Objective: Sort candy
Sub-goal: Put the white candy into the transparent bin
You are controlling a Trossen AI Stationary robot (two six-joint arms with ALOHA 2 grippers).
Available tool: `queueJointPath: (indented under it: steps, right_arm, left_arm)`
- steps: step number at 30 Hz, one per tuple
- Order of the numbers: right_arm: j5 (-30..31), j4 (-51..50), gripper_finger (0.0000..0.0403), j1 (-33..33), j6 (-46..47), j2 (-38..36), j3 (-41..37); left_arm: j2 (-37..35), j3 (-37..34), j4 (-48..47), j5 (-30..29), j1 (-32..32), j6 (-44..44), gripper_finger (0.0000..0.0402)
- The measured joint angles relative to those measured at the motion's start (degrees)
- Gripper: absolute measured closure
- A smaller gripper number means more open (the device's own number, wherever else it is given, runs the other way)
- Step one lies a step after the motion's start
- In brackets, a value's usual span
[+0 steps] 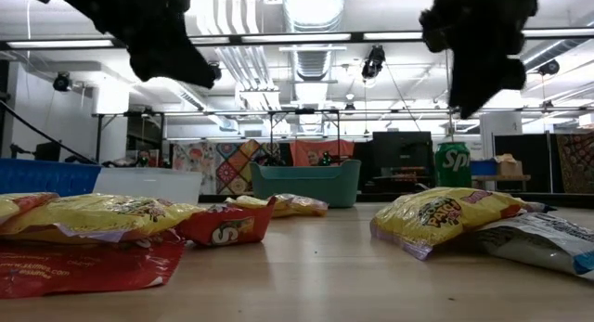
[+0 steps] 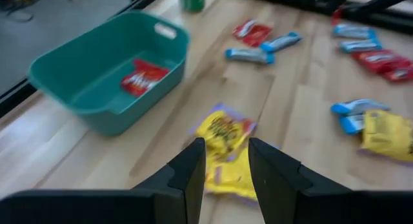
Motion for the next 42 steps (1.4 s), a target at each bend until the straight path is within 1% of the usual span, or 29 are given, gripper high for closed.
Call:
queueJointPath:
  steps: [6, 10, 12, 20, 24, 28, 34, 36, 38, 42]
  right_arm:
    - [-0.1, -9.1, 0.0207, 2.0, 8.1, 0.0, 0.0]
    - [0.2, -14.2, 0.0207, 2.1, 10.6, 1.0, -0.3]
    - [0.2, -15.9, 0.0207, 2.1, 10.8, 2.7, -0.5]
    - [-0.8, -15.7, 0.0207, 2.1, 4.3, 12.8, -0.7]
    - [0.3, -15.2, 0.0207, 2.0, 1.3, 17.3, -0.7]
    - [0.9, -14.6, 0.0207, 1.0, -1.3, 20.4, -0.7]
    - [2.3, -12.4, 0.0208, -1.0, -5.2, 23.3, -1.0]
    - [2.3, -11.2, 0.0215, -1.7, -6.0, 23.9, -1.3]
    - [2.3, -9.5, 0.0229, -2.3, -7.2, 24.2, -2.1]
    - [1.6, -5.8, 0.0281, -3.1, -8.6, 23.8, -3.8]
  left_arm:
    - [2.4, 0.0, 4.1, -0.1, -0.6, 1.9, 0.0299]
    - [4.4, 0.0, 5.1, -0.2, -0.6, 2.8, 0.0299]
    - [5.3, 0.2, 6.2, -0.2, -0.7, 3.3, 0.0299]
    - [5.8, 1.2, 7.9, -0.2, -0.7, 5.9, 0.0299]
    - [5.7, 1.2, 8.1, -0.2, -0.6, 6.3, 0.0299]
    - [5.7, 1.2, 8.2, -0.2, -0.6, 6.3, 0.0299]
    - [5.7, 1.2, 8.6, -0.2, -0.6, 6.3, 0.0299]
    - [5.7, 1.2, 8.9, -0.2, -0.6, 6.3, 0.0299]
    - [5.7, 1.2, 8.9, -0.2, -0.6, 6.3, 0.0299]
    - [5.7, 1.2, 9.2, -0.2, -0.6, 6.3, 0.0299]
